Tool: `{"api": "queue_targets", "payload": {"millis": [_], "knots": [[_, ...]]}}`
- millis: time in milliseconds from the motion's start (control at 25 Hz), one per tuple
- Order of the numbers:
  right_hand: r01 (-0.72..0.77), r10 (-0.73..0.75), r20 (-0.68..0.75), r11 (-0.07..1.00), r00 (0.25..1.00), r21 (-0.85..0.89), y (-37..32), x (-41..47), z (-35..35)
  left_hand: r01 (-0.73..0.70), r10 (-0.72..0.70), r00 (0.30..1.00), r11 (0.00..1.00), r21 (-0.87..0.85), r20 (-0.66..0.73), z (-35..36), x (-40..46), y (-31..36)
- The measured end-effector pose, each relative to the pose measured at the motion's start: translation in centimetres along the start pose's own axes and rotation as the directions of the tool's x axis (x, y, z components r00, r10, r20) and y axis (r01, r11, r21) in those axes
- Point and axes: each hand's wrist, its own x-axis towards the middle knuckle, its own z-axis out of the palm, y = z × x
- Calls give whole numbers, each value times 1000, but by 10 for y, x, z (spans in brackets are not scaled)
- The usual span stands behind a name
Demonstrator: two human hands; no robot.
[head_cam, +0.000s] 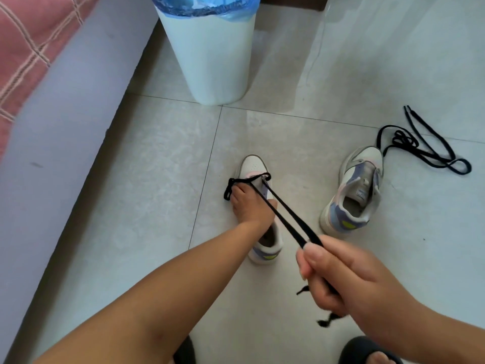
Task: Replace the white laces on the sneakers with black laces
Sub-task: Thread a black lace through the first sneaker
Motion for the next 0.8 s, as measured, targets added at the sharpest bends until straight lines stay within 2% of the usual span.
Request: {"api": "queue_targets", "payload": {"millis": [80, 160, 280, 400, 440, 520, 600, 640, 680, 720, 760, 800], "knots": [[52, -50, 92, 998, 994, -19, -9, -15, 3, -31, 31, 1000, 999, -20, 1, -15, 6, -3], [24, -13, 131, 997, 991, -78, -9, -21, 6, -47, 48, 999, 998, -41, 12, -21, 11, -7], [40, -14, 131, 980, 991, -196, 4, -21, 13, 63, -56, 998, 981, -184, 42, -32, 20, -12], [-2, 37, 108, 951, 993, -308, 26, -16, 20, 75, -64, 995, 986, -147, 83, -37, 27, -17], [-33, 73, 129, 958, 989, -286, 33, -14, 21, 79, -62, 992, 984, -161, 106, -40, 28, -19], [-82, 110, 144, 979, 983, -185, 46, -8, 16, 114, -60, 981, 949, -295, 183, -49, 29, -27], [-90, 112, 112, 978, 987, -188, 52, -3, 9, 96, -41, 986, 933, -348, 162, -68, 29, -33], [-76, 102, 118, 974, 988, -212, 55, -2, 7, 36, -17, 998, 951, -308, 65, -78, 33, -36], [-55, 89, 139, 971, 986, -235, 58, -1, 6, -92, 79, 995, 965, -246, -61, -87, 38, -38], [-38, 80, 160, 967, 984, -251, 60, -1, 6, -262, 238, 959, 951, -165, -154, -94, 43, -37], [-30, 79, 173, 964, 982, -266, 61, 0, 8, -423, 411, 899, 905, -51, -151, -98, 48, -33], [-32, 86, 176, 957, 981, -287, 62, 1, 11, -538, 543, 837, 839, 83, -59, -98, 54, -27]]}}
